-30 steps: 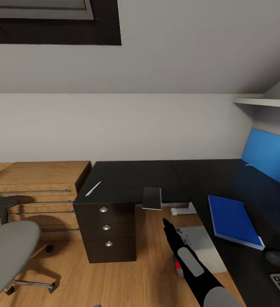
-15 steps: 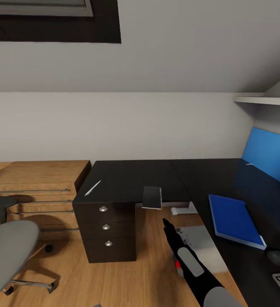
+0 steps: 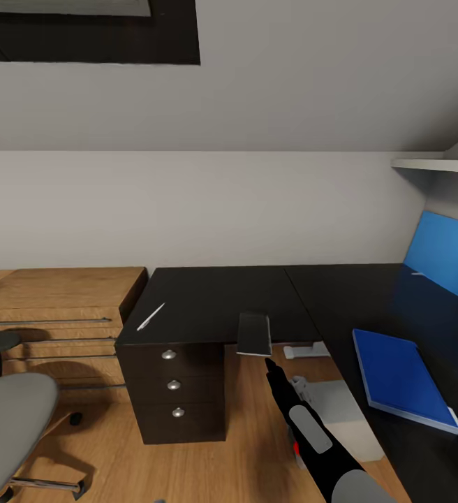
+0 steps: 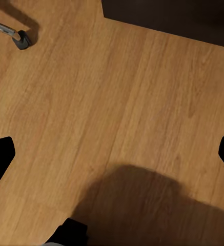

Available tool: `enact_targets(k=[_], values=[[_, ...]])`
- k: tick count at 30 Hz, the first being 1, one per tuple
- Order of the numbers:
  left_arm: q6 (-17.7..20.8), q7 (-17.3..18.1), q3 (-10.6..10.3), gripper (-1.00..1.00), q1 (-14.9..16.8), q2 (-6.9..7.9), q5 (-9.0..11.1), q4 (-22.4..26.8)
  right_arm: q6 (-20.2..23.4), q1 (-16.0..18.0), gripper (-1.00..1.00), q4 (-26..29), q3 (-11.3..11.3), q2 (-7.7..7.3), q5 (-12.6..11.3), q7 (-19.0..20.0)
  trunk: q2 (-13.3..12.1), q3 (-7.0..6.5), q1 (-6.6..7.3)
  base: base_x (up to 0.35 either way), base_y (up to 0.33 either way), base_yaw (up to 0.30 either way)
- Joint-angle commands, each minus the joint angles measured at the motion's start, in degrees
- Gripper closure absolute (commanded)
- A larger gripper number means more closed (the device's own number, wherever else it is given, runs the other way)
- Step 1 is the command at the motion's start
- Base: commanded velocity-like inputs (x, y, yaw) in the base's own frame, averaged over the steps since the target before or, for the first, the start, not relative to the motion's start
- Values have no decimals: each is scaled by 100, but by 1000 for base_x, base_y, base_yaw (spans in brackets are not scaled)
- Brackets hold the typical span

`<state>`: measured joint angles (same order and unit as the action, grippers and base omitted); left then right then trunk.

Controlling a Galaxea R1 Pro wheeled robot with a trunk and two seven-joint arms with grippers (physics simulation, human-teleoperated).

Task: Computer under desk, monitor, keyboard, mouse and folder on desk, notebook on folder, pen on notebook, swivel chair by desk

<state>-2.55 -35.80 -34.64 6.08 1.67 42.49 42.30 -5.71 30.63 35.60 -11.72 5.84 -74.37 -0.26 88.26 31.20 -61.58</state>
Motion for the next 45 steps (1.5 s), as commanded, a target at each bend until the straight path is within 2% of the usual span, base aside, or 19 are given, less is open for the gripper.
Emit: enact_targets(k=[1,15,18,26,45], values=[[-26,-41,-43,-100,7,9,57,7,-45,5,-100,-1,-33,0,-61,-2,3,6,0,45,29,0],[-26,-41,-39,-100,7,9,50,7,-45,5,-100,-1,-41,23,-53,0,3,6,0,69,56,0],[-26,-42,-42,-100,7,9,49,7,-46,5,-100,-1,-41,23,-52,0,-117,-48,65,7,6,0],[-26,-41,-38,-100,7,9,48,7,-47,5,-100,-1,-41,23,-52,0,-117,-48,65,3,1,0],[-27,-43,-42,-100,7,9,55,7,-49,5,-100,-1,-41,23,-52,0,-117,-48,65,127,0,0]])
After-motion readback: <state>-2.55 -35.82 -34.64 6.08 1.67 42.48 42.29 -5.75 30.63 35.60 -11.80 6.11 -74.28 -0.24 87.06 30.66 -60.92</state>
